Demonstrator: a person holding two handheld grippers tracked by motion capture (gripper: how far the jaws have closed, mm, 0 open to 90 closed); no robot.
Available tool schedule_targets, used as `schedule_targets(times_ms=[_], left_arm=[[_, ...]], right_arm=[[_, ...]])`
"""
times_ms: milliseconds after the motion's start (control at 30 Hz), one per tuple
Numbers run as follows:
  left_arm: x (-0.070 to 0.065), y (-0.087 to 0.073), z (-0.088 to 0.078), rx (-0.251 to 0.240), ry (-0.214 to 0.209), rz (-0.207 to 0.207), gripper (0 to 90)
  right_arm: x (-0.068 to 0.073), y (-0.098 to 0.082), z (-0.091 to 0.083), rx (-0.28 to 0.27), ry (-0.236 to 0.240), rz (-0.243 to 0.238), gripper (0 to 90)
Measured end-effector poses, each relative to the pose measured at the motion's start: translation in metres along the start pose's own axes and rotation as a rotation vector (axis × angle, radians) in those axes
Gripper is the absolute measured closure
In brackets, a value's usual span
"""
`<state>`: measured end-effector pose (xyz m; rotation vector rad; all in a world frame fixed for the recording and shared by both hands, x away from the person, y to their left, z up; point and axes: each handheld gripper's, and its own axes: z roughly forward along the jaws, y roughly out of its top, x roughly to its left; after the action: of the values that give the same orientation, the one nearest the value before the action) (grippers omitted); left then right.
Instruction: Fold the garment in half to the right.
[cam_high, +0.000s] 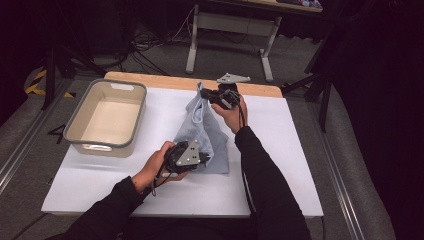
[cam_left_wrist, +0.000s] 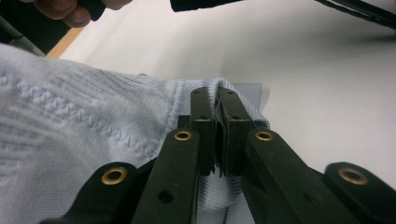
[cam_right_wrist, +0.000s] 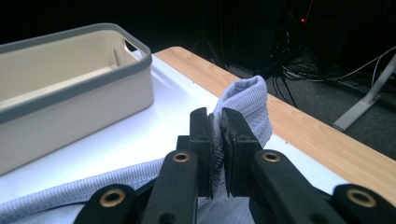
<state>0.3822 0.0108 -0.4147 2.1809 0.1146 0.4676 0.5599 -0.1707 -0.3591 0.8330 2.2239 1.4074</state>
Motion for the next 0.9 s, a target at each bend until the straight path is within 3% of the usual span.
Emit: schedule_targets(times_ms=[267,467,600,667,733,900], left_arm=[[-0.005,0.000,0.019,0.036,0.000,-0.014,86.5],[-0.009,0.000,0.026,0.091,0.019,-0.012,86.1],[-0.008,-0.002,0.030,0.092,0.007,-0.033,84.6],[-0.010,-0.002,0.031,0.082,0.013,-0.041,77.0],[-0.012,-0.001,0.029,0.072,0.001,-0.041,75.2],[-0.012,0.000,0.017,-0.022,-0.012,-0.072,61.9]], right_arm=[[-0.016,-0.017,-0.005,0.028,-0.034,0.041,82.5],[-0.023,-0.028,-0.002,0.065,-0.103,0.048,79.3],[-0.025,-0.035,0.000,0.079,-0.108,0.064,79.9],[-0.024,-0.039,0.003,0.096,-0.114,0.065,80.2],[-0.023,-0.041,0.003,0.094,-0.107,0.062,79.8],[-0.016,-0.044,-0.007,0.088,-0.106,0.024,79.7]])
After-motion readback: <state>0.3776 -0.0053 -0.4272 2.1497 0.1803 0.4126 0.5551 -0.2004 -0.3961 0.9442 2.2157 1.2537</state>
